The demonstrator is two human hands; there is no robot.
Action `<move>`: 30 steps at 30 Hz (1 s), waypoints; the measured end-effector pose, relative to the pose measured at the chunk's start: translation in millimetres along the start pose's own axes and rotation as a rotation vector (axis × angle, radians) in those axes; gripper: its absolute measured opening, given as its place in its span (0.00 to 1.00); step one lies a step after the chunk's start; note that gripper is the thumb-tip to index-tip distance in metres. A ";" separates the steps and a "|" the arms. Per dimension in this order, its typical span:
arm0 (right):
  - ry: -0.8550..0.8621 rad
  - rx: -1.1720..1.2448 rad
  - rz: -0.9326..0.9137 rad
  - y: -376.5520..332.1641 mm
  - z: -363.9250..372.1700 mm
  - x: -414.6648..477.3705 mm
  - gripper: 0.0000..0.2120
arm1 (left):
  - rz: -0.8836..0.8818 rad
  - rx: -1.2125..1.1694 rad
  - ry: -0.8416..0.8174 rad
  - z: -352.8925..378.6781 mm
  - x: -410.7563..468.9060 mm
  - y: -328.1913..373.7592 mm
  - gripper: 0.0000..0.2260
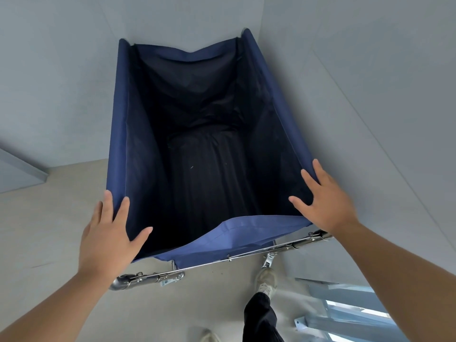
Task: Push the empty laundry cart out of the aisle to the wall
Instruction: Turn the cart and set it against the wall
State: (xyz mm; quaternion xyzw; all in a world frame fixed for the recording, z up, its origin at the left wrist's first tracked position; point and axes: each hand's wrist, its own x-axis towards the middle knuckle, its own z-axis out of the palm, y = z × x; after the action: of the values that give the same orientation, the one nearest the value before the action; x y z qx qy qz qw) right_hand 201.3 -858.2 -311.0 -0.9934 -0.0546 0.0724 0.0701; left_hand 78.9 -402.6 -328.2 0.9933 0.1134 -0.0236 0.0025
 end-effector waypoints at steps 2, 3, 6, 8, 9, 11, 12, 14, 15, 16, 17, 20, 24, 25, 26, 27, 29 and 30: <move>-0.006 -0.003 0.000 -0.1 -0.3 -0.2 0.40 | 0.003 -0.002 0.002 0.3 0.3 0.0 0.39; -0.010 -0.002 0.000 -0.1 -0.2 -0.1 0.40 | 0.005 -0.005 0.005 0.6 0.5 -0.1 0.39; -0.016 0.013 -0.002 -0.7 -0.7 0.0 0.40 | 0.012 -0.007 0.020 2.5 0.5 -1.3 0.37; -0.013 0.013 0.000 -0.6 -1.1 -0.4 0.40 | 0.013 -0.009 0.020 3.4 0.6 -1.4 0.39; -0.010 0.013 0.000 -0.5 -1.3 -0.7 0.40 | 0.009 -0.009 0.017 4.0 0.7 -1.2 0.40; -0.006 0.021 0.002 0.2 -1.3 -1.0 0.41 | 0.002 -0.012 0.021 4.5 0.8 0.0 0.42; -0.004 0.025 0.000 -0.1 -1.1 -0.6 0.40 | 0.000 -0.013 0.026 4.9 0.9 0.2 0.42; -0.002 0.028 -0.001 -0.1 -1.4 0.4 0.40 | 0.001 -0.014 0.029 5.4 1.1 0.5 0.43; -0.003 0.029 0.002 0.2 -1.8 0.8 0.40 | 0.004 -0.015 0.028 5.3 1.5 0.7 0.43; -0.008 0.030 0.005 0.1 -2.2 0.4 0.40 | 0.006 -0.015 0.026 5.3 1.6 0.7 0.43; -0.010 0.032 0.007 -0.2 -2.5 -0.1 0.40 | 0.004 -0.016 0.026 5.4 1.2 0.7 0.42; -0.002 0.037 0.006 0.0 -2.8 -0.1 0.40 | -0.012 -0.024 0.024 5.1 0.4 1.4 0.41; -0.005 0.021 0.011 -1.3 -4.6 1.0 0.40 | -0.021 -0.037 0.010 3.4 1.0 2.7 0.40; -0.006 0.014 0.013 -1.8 -4.5 1.0 0.40 | -0.022 -0.032 0.011 3.2 1.0 2.5 0.40; -0.010 0.005 0.016 -2.3 -4.5 1.2 0.40 | -0.024 -0.028 0.012 2.9 1.2 2.7 0.40; -0.011 -0.002 0.018 -2.7 -4.8 1.1 0.40 | -0.028 -0.027 0.013 3.1 0.8 2.9 0.40; -0.002 -0.009 0.020 -3.4 -5.1 0.6 0.39 | -0.033 -0.023 0.012 3.9 0.9 3.0 0.40; 0.002 -0.009 0.019 -3.6 -5.1 0.5 0.39 | -0.034 -0.021 0.012 4.2 0.9 3.0 0.40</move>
State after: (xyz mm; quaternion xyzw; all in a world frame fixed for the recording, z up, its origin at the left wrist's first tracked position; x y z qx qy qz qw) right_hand 202.3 -855.2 -305.6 -0.9942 -0.0454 0.0720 0.0650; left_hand 80.2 -405.4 -332.4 0.9913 0.1303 -0.0166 0.0118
